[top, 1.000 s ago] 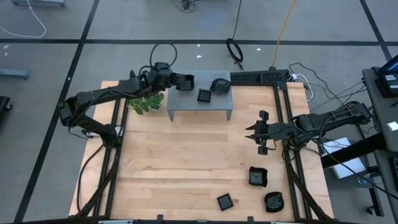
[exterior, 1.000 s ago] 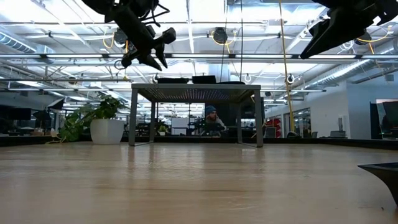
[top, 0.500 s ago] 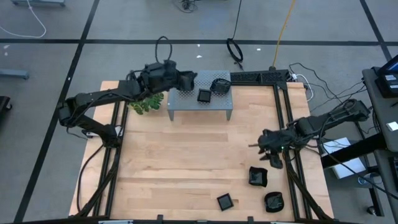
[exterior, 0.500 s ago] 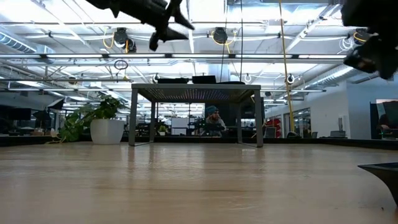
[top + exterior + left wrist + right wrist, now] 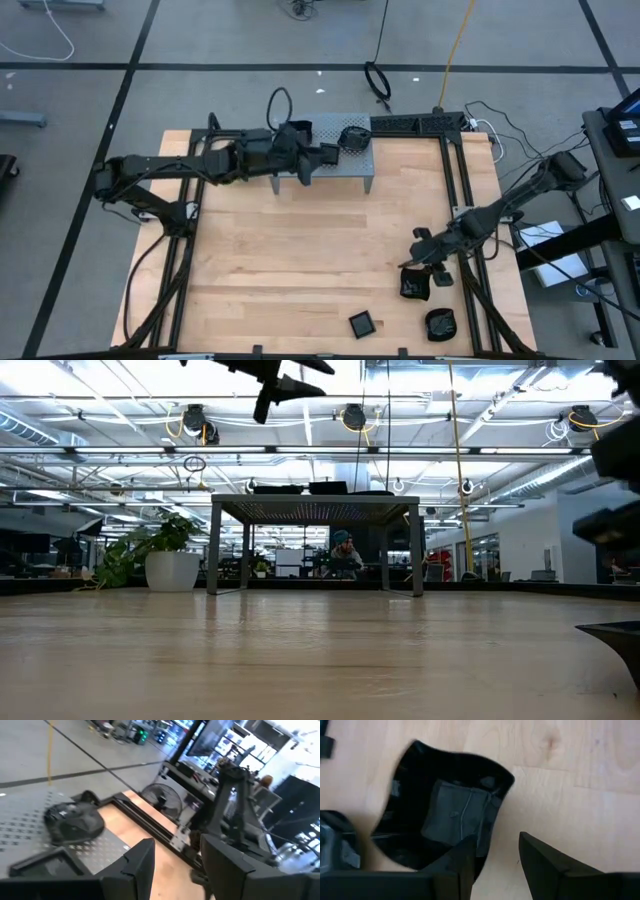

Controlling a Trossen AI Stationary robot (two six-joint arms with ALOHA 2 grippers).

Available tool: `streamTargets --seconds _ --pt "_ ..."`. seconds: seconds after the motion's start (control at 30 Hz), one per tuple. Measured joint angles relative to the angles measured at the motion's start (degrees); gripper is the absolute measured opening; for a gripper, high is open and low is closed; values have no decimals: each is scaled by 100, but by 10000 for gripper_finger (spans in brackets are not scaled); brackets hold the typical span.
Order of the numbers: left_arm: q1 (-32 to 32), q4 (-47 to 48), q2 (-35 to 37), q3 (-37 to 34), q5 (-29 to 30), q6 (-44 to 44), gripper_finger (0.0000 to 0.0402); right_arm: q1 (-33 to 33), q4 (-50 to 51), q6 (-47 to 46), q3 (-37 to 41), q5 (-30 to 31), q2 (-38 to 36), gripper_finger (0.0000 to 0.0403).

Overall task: Pick & Place Mini shaped plates
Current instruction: Stack the black distorted square plate on top of the black distorted square plate on the shelf

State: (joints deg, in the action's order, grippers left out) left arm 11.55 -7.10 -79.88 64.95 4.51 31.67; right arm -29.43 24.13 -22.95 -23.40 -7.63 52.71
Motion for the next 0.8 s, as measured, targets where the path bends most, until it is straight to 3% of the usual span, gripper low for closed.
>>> streamTargets --seconds 0.23,0.43,0.5,0.67,0.8 --pt "-303 1 0 0 2 10 161 -11 -879 -321 450 -234 266 123" --pt "-438 1 0 -2 4 66 161 -118 -971 -5 470 -287 343 25" --pt "-495 1 0 -2 4 75 161 -118 -980 -126 470 -277 341 9" --pt "-684 -3 0 -2 1 182 161 6 -978 -572 467 328 310 2" --pt "-867 -44 0 -2 2 125 161 457 -959 11 259 819 375 1"
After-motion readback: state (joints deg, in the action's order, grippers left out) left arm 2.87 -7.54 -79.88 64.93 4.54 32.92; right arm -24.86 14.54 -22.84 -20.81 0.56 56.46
